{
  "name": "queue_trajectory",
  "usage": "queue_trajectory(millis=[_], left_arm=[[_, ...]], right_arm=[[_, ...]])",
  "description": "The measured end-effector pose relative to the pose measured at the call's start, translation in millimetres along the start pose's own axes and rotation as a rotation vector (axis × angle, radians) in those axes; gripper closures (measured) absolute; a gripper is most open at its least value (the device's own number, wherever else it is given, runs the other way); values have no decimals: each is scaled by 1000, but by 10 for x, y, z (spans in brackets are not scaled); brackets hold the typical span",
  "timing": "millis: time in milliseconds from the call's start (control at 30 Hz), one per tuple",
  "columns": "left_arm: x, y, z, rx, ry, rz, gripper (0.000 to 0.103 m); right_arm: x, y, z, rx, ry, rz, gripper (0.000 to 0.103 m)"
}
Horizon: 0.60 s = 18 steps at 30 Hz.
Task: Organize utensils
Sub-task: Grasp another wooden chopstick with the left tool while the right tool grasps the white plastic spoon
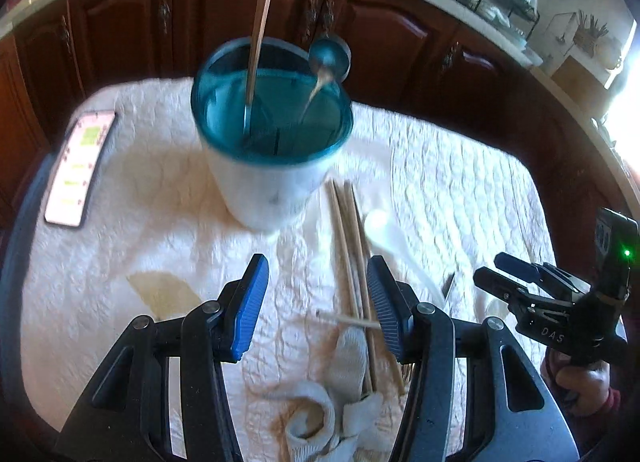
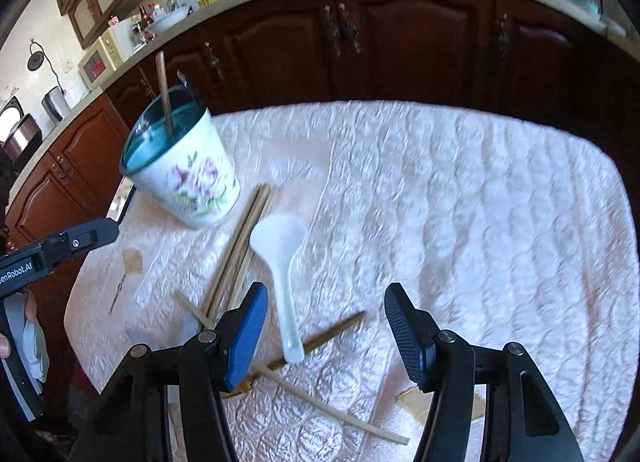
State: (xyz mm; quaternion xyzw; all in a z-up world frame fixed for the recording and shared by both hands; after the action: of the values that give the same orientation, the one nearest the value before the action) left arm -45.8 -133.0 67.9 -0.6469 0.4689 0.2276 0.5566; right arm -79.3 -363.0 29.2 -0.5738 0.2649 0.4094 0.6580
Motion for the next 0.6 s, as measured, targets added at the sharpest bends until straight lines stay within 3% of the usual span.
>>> queue_trajectory(millis=[200,367,600], left_arm=[[193,240,45,-40,35,94,52],[402,459,45,-164,128,204,52],[663,477,23,-310,140,227,53]], right_arm=[[145,124,149,-39,-40,34,46],[238,124,139,-25,-48,50,48],[278,77,118,-7,-55,46,48]])
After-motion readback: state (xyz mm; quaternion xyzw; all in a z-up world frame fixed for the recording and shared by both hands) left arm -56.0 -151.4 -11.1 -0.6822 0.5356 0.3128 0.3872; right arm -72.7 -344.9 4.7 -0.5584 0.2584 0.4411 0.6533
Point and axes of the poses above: each gripper's, at about its wrist camera, not at the fingertips, and x roughly the way its jaws point, z to its left, y to its underside, the point moved 7 cm from there along x, roughly the way its jaws point, and after that the axes turned 1 degree about y, right-handed, at the moved point
